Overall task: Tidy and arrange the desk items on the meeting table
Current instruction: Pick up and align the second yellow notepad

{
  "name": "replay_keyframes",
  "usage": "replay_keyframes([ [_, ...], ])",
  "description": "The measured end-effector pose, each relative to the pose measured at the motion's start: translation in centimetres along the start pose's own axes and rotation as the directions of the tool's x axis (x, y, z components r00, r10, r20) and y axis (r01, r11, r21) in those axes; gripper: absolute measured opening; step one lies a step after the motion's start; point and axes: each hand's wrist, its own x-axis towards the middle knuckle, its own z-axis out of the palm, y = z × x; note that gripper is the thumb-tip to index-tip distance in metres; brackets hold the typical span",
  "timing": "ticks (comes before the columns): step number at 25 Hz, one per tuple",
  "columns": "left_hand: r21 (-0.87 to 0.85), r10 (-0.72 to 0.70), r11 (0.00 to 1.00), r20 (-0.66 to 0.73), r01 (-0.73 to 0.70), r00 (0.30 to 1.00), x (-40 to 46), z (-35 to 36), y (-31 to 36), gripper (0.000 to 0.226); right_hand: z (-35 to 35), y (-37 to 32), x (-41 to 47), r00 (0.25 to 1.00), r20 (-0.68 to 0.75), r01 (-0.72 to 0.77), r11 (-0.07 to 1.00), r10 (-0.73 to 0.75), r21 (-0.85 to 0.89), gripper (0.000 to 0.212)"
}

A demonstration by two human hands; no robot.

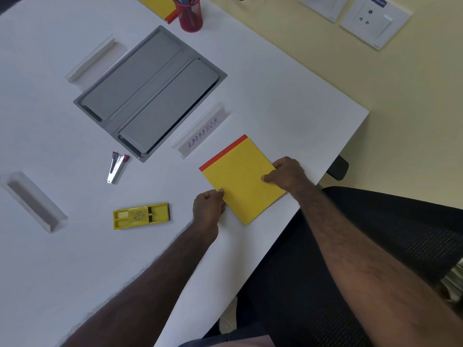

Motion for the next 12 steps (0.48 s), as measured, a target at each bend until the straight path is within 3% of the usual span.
replay_keyframes([
  [8, -0.047, 0.103, 0.994, 0.093, -0.099, 0.990, 1.7, 3.4, 4.3, 0.022, -5.0, -0.3, 2.3, 0.997, 0.040, -0.073, 0.921, 0.062, 0.382, 0.046],
  [12, -0.115, 0.183, 0.979, 0.125, -0.169, 0.975, 3.7, 7.2, 8.3, 0.022, -8.7, -2.1, 4.6, 0.999, -0.034, 0.025, 0.792, -0.006, 0.610, 0.044],
])
